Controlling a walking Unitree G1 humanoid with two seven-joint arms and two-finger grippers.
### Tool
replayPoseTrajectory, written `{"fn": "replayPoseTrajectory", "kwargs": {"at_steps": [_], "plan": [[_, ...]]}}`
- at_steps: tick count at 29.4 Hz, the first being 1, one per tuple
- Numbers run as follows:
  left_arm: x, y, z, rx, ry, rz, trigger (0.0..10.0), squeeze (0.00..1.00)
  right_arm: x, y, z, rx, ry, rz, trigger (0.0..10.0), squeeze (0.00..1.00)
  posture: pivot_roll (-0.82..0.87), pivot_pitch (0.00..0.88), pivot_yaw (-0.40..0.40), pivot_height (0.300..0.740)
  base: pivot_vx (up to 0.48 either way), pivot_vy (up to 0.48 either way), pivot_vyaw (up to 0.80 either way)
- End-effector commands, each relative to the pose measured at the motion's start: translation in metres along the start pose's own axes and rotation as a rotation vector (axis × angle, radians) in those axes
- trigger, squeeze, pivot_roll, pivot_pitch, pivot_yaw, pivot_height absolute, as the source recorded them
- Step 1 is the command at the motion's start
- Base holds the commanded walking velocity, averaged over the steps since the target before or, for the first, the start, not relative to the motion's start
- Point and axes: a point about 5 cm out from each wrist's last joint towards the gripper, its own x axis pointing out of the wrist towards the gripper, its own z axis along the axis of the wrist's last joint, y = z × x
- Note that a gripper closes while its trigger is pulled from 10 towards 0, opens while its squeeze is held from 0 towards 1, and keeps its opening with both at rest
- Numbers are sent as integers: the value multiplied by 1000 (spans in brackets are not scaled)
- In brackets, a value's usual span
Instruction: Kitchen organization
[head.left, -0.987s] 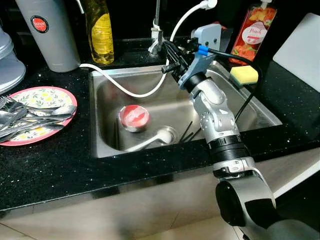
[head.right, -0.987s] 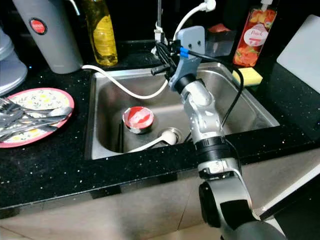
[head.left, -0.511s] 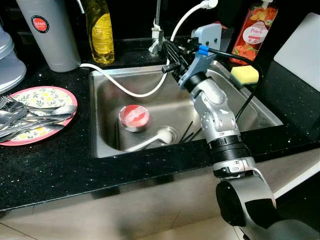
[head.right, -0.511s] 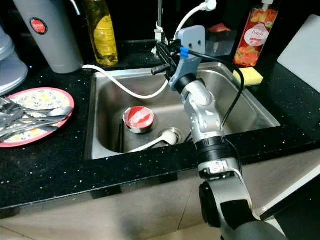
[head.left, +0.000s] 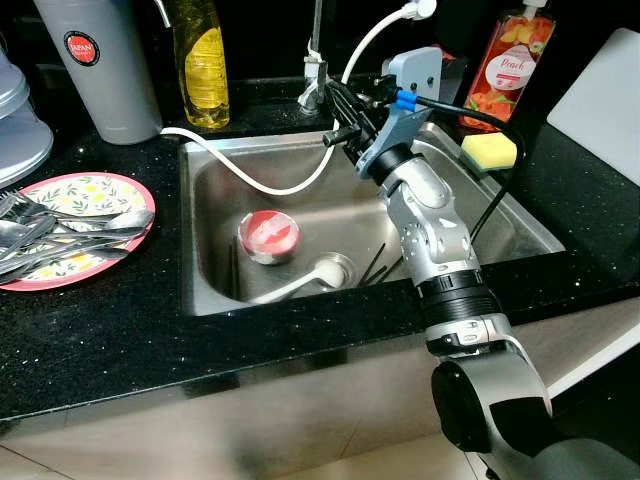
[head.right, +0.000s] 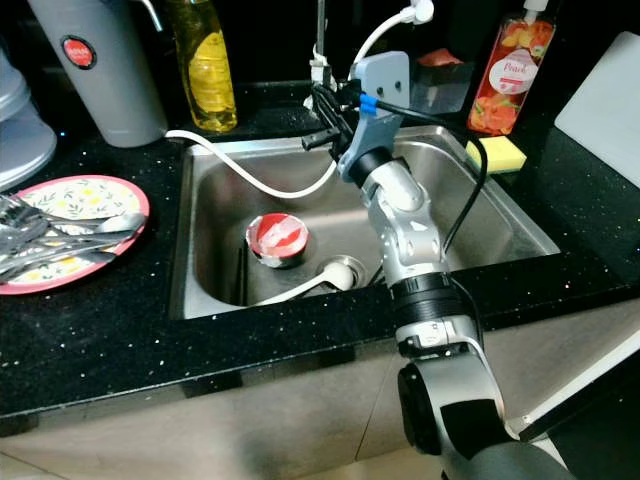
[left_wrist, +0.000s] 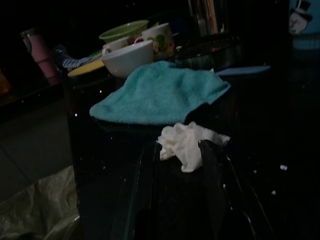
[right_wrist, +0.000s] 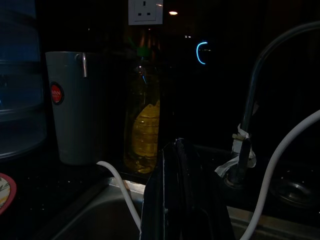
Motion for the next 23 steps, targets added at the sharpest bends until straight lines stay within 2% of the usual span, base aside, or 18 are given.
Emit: {"fn": "replayPoseTrajectory", "kwargs": {"at_steps": [1,8,13,17,18,19,20,22,23], "plan": [[2,4,9,-11,-22,12,10000,0,0,-3,2,8,-8,-8,10000,0,125,0,-6,740,0,0,0],[-2,-3,18,-3,-81,-19,10000,0,0,-1,1,10,-8,-2,10000,0,129,0,-2,740,0,0,0],[-9,-9,13,37,-82,-52,10000,0,0,1,1,12,-10,0,10000,0,130,0,5,740,0,0,0],[-12,12,1,151,-39,57,10000,0,0,-1,1,10,-9,-4,10000,0,130,0,5,740,0,0,0],[-20,13,3,182,-70,-3,10000,0,-1,-2,1,10,-8,-5,10000,0,139,0,3,740,0,0,0],[-20,13,3,182,-70,-3,10000,0,-1,-2,1,10,-8,-5,10000,0,139,0,3,740,0,0,0],[-23,12,-1,228,-55,-55,10000,0,-1,-2,1,10,-7,-4,10000,0,141,0,2,740,0,0,0],[-29,11,-19,335,36,-135,10000,0,0,0,0,15,-4,4,10000,0,151,0,-1,740,0,0,0],[-30,15,-25,352,61,-132,10000,0,1,2,-1,18,-3,9,10000,0,156,0,-5,740,0,0,0]]}}
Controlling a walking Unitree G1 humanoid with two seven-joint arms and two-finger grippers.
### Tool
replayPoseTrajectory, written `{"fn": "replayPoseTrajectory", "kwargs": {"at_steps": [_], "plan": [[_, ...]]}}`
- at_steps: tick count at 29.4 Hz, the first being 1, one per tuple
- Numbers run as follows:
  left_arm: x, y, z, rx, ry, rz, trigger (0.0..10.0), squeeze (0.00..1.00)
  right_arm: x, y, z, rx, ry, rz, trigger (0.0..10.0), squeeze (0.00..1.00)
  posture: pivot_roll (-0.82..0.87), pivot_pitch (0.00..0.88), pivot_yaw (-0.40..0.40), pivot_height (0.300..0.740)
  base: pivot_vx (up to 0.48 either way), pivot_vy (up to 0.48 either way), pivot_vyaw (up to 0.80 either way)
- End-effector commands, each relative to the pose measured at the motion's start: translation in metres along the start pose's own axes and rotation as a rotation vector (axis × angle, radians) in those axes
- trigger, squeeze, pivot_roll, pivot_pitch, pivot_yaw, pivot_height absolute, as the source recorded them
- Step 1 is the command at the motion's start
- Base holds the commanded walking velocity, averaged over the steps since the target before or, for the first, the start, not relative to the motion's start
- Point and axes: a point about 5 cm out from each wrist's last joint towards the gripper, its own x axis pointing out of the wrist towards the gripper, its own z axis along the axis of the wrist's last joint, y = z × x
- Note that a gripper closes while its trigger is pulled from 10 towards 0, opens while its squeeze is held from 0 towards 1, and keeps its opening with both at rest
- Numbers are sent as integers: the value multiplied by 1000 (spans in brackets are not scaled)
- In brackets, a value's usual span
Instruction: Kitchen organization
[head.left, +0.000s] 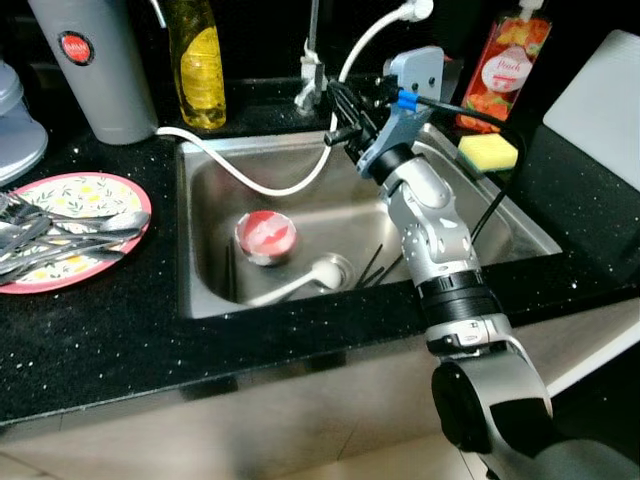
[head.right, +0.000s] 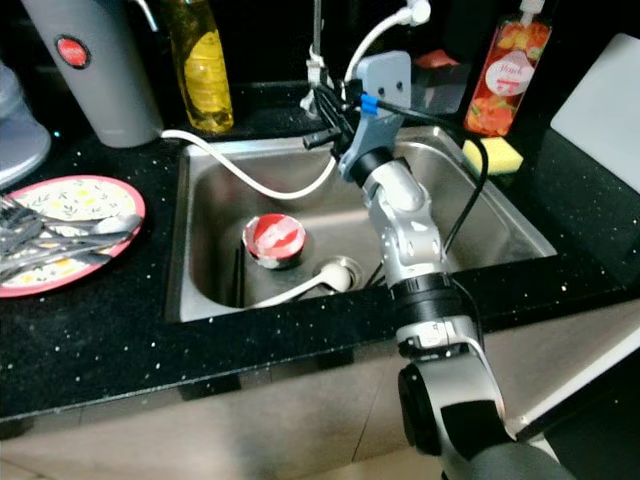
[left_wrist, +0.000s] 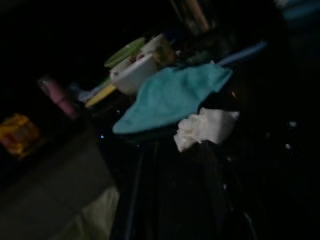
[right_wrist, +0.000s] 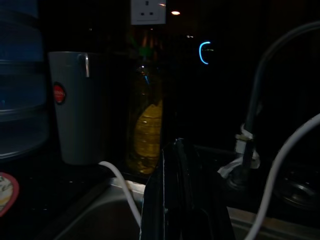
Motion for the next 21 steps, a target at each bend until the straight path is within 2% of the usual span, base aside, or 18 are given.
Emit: {"fn": "replayPoseTrajectory", "kwargs": {"at_steps": [1,4,6,10,17,21], "plan": [[-8,-8,-21,56,92,-55,10000,0,1,0,0,14,-3,2,10000,0,156,0,-5,740,0,0,0],[-6,-2,-25,21,114,1,10000,0,2,3,-1,20,-3,11,10000,0,160,0,-13,740,0,0,0],[0,-7,-18,-37,129,29,10000,0,3,3,0,20,-4,12,10000,0,155,0,-14,740,0,0,0],[10,-12,-5,-35,107,34,10000,0,3,1,1,19,-8,5,10000,0,147,0,-12,740,0,0,0],[28,-43,24,-60,56,-13,10000,0,2,-1,3,13,-17,-9,10000,0,119,0,-1,740,0,0,0],[34,-60,38,-110,49,-37,10000,0,1,-3,4,9,-19,-18,10000,0,107,0,1,740,0,0,0]]}}
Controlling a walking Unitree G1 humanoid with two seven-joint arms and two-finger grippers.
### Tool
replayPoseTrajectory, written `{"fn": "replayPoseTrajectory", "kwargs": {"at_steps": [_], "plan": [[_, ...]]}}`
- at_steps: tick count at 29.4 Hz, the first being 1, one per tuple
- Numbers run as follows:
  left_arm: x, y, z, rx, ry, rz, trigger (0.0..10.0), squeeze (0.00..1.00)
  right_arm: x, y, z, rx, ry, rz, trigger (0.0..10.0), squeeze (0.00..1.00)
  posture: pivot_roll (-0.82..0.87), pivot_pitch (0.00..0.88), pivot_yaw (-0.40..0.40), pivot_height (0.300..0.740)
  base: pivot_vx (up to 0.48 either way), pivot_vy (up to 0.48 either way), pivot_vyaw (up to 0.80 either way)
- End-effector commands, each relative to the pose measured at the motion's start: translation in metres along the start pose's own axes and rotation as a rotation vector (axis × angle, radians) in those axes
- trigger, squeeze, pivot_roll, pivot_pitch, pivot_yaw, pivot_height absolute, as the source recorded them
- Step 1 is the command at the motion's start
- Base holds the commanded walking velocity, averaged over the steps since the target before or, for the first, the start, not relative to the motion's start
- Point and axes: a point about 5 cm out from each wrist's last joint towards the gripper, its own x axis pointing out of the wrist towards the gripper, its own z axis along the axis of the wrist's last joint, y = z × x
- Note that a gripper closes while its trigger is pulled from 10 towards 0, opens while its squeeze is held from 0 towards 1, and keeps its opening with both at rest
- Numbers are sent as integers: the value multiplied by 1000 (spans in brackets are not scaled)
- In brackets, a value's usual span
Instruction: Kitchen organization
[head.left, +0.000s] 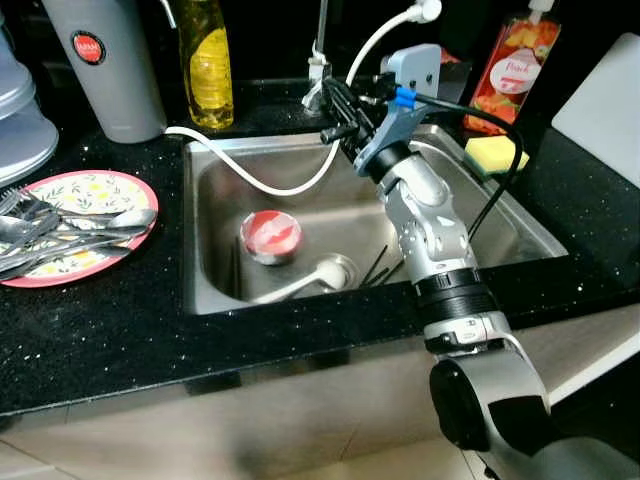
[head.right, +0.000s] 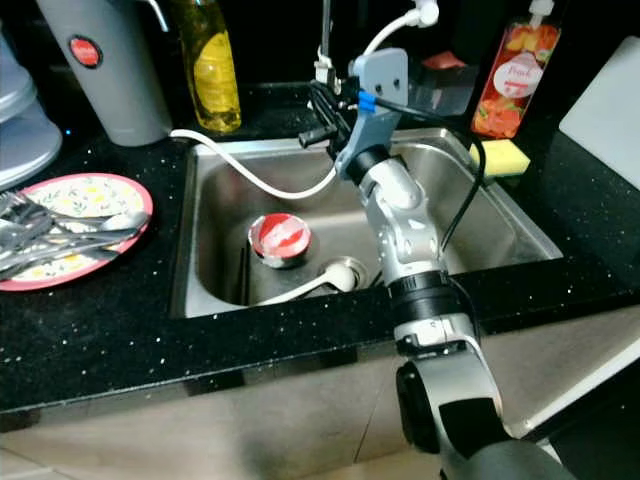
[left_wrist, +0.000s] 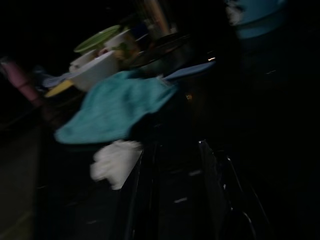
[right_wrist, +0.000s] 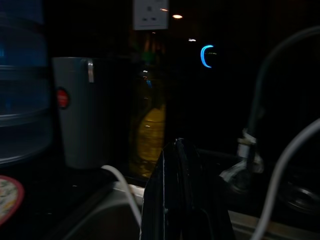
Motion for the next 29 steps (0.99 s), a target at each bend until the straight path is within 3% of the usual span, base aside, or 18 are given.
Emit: {"fn": "replayPoseTrajectory", "kwargs": {"at_steps": [1,4,8,14,18,19,22,29], "plan": [[4,0,3,32,-5,-9,10000,0,-1,-3,2,3,-6,-15,10000,0,107,0,1,740,0,0,0],[3,-21,12,43,-26,-71,10000,0,-1,-4,2,0,-8,-20,10000,0,103,0,8,740,0,0,0],[3,-29,13,48,-29,-91,10000,0,-2,-5,3,-2,-10,-27,10000,0,95,0,10,740,0,0,0],[6,-22,16,63,-49,-39,10000,0,-4,-7,2,-4,-6,-33,10000,0,92,0,12,740,0,0,0],[3,-20,28,28,-137,-67,10000,0,-6,-8,2,-4,-3,-37,10000,0,106,0,6,740,0,0,0],[-12,-35,32,-20,-218,-199,10000,0,-5,-6,0,3,3,-31,10000,0,116,0,-2,740,0,0,0],[-23,-45,24,-21,-228,-265,10000,0,-3,-3,-1,11,5,-22,10000,0,124,0,-11,740,0,0,0],[-36,-58,10,-12,-204,-302,10000,0,1,0,0,12,2,-1,10000,0,132,0,-24,740,0,0,0]]}}
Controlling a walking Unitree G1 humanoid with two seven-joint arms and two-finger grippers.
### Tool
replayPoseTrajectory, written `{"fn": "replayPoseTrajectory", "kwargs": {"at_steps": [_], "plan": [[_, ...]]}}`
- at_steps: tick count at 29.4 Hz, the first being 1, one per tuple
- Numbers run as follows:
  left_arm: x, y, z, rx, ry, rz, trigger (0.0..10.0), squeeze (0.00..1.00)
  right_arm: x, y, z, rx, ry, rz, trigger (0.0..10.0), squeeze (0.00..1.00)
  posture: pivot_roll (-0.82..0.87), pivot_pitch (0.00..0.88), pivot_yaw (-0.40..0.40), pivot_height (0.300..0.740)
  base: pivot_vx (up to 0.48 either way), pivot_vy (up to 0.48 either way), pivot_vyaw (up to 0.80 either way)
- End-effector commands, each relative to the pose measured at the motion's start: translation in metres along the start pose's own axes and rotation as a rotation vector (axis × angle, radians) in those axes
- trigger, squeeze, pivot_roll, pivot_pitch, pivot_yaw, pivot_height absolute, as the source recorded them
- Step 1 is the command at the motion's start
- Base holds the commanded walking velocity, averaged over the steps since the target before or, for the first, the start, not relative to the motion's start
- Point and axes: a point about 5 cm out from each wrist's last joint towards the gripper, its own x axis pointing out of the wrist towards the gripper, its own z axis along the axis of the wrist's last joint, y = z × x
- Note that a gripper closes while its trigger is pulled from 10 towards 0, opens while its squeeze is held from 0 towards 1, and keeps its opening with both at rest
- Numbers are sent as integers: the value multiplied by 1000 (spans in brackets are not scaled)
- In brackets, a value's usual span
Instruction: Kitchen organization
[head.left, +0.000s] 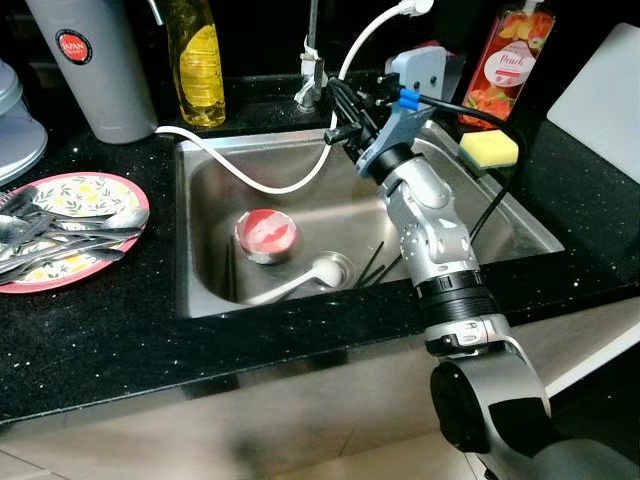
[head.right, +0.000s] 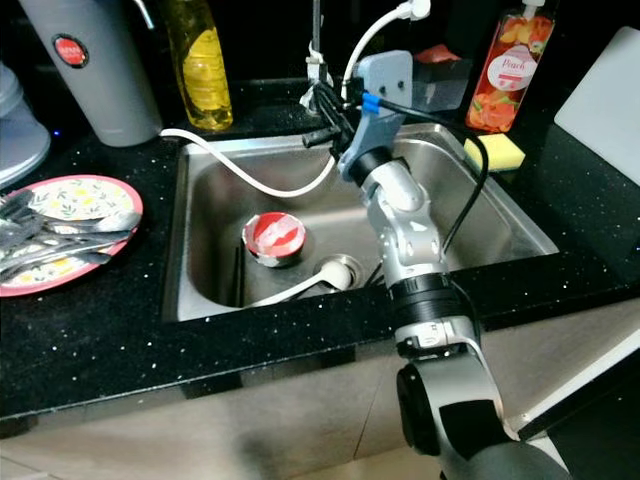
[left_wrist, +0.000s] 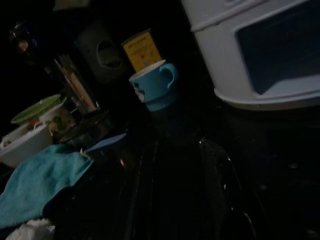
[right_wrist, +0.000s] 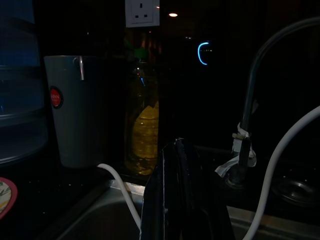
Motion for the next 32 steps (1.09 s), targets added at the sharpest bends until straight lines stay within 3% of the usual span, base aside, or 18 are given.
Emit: {"fn": "replayPoseTrajectory", "kwargs": {"at_steps": [1,2,3,6,9,13,19,21,23,24,25,26,28,29,32], "plan": [[-14,-17,-17,9,55,-57,10000,0,2,-1,1,4,-1,3,10000,0,136,0,-24,740,0,0,0],[-26,-26,-11,5,28,-149,10000,0,2,-2,2,2,-2,0,10000,0,137,0,-23,740,0,0,0],[-26,-26,-11,5,28,-149,10000,0,2,-2,2,2,-2,0,10000,0,137,0,-23,740,0,0,0],[-29,-7,-8,-66,37,-81,10000,0,2,-2,1,7,0,-4,10000,0,149,0,-33,740,0,0,0],[-22,4,-6,-47,27,-23,10000,0,3,1,-1,12,6,9,10000,0,152,0,-35,740,0,0,0],[-14,-4,-2,-16,7,-28,10000,0,6,2,2,13,-8,12,10000,0,149,0,-29,740,0,0,0],[-21,-33,-11,75,43,-139,10000,0,4,0,2,7,-10,3,10000,0,131,0,-14,740,0,0,0],[-21,-33,-11,75,44,-144,10000,0,3,0,2,6,-10,2,10000,0,131,0,-14,740,0,0,0],[-26,-38,-12,45,58,-176,10000,0,2,-3,1,3,-9,-7,10000,0,124,0,-3,740,0,0,0],[-30,-40,-9,-52,74,-212,10000,0,1,-4,1,1,-9,-11,10000,0,122,0,0,740,0,0,0],[-30,-40,-9,-52,74,-212,10000,0,1,-4,1,1,-9,-11,10000,0,122,0,0,740,0,0,0],[-33,-41,-6,-123,81,-239,10000,0,1,-4,1,-1,-9,-14,10000,0,122,0,0,740,0,0,0],[-24,-20,-2,-244,96,-136,10000,0,0,-6,1,-1,-9,-18,10000,0,128,0,-7,740,0,0,0],[-20,-10,-1,-247,96,-80,10000,0,0,-6,1,0,-7,-18,10000,0,129,0,-8,740,0,0,0],[-11,6,-6,-140,88,-11,10000,0,1,-2,-1,0,-3,-3,10000,0,130,0,-11,740,0,0,0]]}}
